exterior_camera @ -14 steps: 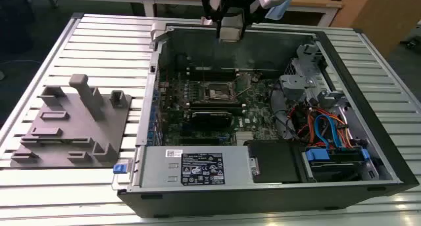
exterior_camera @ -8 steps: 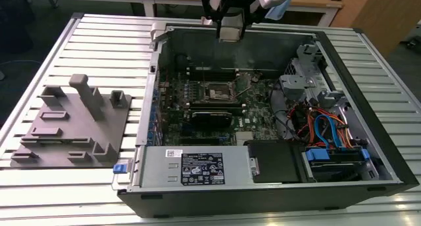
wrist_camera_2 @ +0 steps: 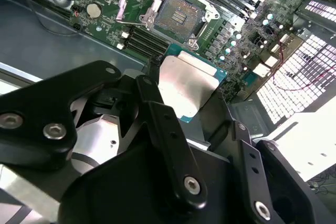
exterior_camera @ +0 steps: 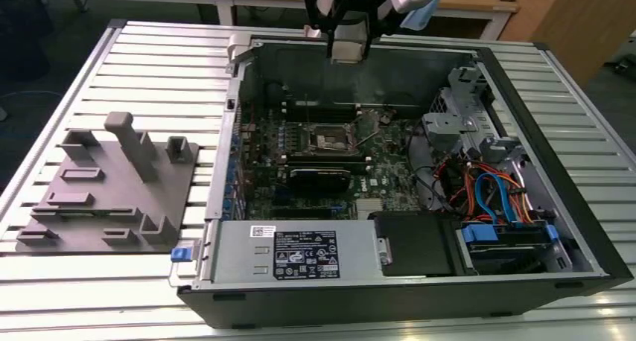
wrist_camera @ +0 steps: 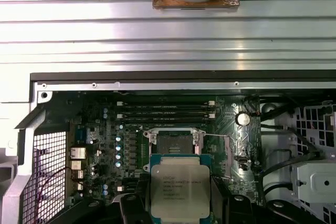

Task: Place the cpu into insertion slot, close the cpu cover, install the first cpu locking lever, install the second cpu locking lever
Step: 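Place the cpu into insertion slot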

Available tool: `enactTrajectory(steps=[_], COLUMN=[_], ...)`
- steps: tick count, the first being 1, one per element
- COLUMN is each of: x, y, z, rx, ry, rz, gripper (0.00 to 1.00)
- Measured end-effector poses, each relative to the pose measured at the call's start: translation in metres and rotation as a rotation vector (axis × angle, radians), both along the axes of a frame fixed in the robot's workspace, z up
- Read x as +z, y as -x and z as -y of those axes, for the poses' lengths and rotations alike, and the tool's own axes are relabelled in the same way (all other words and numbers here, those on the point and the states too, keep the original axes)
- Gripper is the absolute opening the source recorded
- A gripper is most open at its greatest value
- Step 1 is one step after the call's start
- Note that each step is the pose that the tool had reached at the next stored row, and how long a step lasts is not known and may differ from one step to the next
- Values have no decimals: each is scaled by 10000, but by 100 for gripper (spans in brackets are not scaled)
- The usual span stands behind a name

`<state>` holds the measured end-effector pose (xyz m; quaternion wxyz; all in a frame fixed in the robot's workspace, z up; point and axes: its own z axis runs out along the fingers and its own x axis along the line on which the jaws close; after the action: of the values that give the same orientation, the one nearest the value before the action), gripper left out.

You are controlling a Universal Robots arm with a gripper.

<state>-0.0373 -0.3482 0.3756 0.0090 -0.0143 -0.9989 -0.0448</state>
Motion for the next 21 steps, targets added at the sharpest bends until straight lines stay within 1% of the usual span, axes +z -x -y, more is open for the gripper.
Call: enactTrajectory(steps=[15,21], x=[0,0], y=[0,0], z=[0,0], rx=[-858,-922], ry=[4,4], rz=[0,0], gripper=[54,54])
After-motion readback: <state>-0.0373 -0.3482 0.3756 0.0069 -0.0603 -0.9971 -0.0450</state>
